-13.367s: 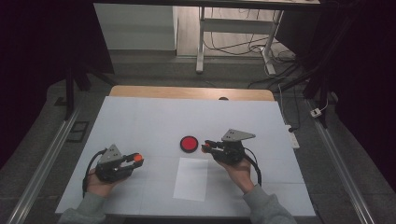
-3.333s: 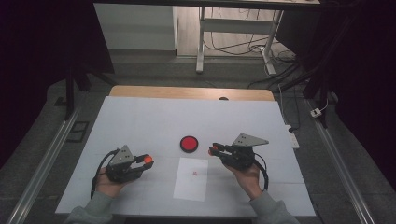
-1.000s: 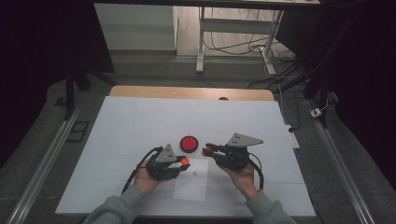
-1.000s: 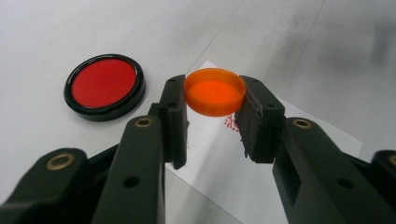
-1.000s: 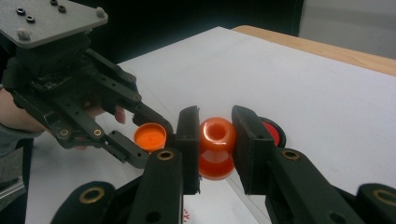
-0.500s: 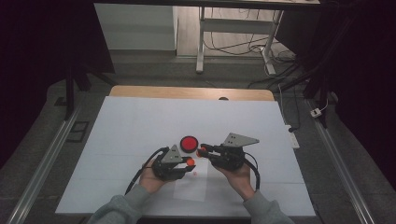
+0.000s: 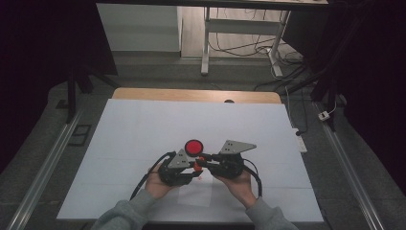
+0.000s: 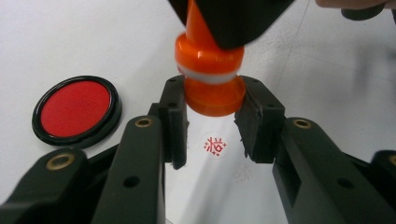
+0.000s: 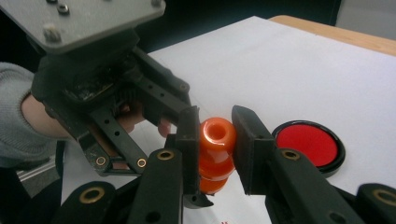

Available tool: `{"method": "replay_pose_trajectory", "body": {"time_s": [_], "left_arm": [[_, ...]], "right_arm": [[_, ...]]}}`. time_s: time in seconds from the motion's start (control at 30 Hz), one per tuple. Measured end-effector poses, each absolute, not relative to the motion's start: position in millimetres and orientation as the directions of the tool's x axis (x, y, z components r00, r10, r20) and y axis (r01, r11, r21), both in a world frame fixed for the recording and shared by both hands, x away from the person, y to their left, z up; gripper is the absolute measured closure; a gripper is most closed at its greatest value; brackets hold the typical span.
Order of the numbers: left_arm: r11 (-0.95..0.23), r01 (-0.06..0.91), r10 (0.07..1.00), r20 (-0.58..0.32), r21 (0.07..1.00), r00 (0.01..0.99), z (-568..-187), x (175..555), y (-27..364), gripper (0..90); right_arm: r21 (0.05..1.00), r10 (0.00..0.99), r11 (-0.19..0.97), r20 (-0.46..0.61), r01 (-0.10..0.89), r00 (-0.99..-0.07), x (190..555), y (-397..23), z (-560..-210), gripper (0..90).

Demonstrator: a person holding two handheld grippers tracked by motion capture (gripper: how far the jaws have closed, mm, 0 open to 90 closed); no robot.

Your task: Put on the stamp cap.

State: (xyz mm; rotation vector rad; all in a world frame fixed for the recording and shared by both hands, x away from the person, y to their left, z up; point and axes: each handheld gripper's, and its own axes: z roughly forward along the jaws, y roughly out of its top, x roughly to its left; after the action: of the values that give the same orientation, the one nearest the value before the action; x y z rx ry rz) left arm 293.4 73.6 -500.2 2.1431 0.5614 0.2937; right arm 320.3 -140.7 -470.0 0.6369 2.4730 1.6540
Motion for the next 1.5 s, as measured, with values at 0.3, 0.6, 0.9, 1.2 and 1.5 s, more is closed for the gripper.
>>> {"method": "replay_pose_trajectory", "body": {"time_s": [0.3, 0.6, 0.9, 1.2, 1.5], "left_arm": [[-0.513, 0.285, 0.5, 0.012, 0.81, 0.866, -499, 293, 74, 64.2], [-0.507, 0.276, 0.506, 0.022, 0.817, 0.862, -498, 291, 75, 64.5], [-0.497, 0.26, 0.51, 0.036, 0.828, 0.86, -495, 288, 75, 64.8], [-0.514, 0.259, 0.504, 0.044, 0.818, 0.862, -495, 286, 73, 64.9], [-0.551, 0.272, 0.498, 0.049, 0.789, 0.866, -499, 286, 69, 64.9]], "right_arm": [[0.896, 0.39, 0.336, 0.148, 0.29, -0.909, 320, -139, -474, 72.3], [0.9, 0.387, 0.332, 0.143, 0.282, -0.911, 319, -138, -475, 72.4], [0.916, 0.381, 0.293, 0.149, 0.272, -0.912, 316, -141, -475, 72.8], [0.923, 0.383, 0.282, 0.141, 0.26, -0.913, 312, -143, -480, 73.0], [0.923, 0.39, 0.313, 0.088, 0.222, -0.917, 307, -141, -487, 73.1]]}}
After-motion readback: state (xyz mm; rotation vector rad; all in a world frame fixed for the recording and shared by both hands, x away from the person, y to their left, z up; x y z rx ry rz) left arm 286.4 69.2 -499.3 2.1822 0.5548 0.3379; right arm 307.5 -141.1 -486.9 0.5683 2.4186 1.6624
